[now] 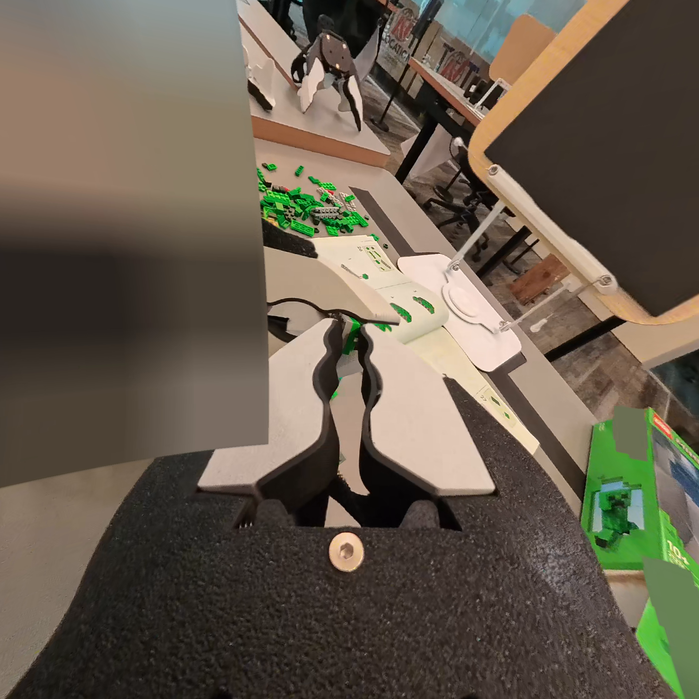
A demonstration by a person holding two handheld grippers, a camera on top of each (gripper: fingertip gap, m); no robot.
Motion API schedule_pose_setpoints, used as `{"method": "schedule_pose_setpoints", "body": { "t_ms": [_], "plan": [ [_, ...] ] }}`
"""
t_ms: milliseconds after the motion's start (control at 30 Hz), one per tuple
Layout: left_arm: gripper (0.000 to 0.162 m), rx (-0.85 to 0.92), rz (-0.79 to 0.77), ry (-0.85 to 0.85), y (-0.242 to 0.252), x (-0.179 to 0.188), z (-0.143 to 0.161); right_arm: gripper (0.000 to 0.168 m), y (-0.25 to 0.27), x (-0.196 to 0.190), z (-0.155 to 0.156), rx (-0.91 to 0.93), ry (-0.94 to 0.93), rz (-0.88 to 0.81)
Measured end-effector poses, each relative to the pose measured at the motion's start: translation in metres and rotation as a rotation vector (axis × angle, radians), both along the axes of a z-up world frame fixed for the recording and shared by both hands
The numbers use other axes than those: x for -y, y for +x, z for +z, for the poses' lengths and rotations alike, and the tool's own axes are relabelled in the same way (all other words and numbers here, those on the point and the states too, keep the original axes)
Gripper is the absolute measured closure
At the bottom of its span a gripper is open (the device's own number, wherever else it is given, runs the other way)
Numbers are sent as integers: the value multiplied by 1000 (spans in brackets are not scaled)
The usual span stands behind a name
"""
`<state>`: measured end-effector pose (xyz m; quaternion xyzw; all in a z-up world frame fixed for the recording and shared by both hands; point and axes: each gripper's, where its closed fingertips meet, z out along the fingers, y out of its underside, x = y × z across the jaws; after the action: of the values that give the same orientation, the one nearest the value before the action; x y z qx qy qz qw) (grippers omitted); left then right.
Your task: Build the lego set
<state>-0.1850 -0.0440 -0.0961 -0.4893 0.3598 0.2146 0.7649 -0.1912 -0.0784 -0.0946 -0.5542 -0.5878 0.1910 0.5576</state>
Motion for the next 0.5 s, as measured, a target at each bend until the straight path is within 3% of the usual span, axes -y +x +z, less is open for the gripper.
{"method": "schedule_pose_setpoints", "body": {
  "t_ms": [167,300,333,400,500],
  "plan": [
    [148,8,18,-1,-3,-1,1,160,-3,0,1,-30,56,-54],
    [148,26,10,-1,-6,-1,2,160,-7,0,3,-102,-20,-40],
    [148,49,-15,-6,-5,0,3,151,-7,1,5,-119,-20,-19],
    [148,150,-132,-39,-3,2,5,133,-6,6,12,-150,26,42],
    [148,438,-511,-154,2,14,13,133,0,15,21,-165,57,166]
  ]
}}
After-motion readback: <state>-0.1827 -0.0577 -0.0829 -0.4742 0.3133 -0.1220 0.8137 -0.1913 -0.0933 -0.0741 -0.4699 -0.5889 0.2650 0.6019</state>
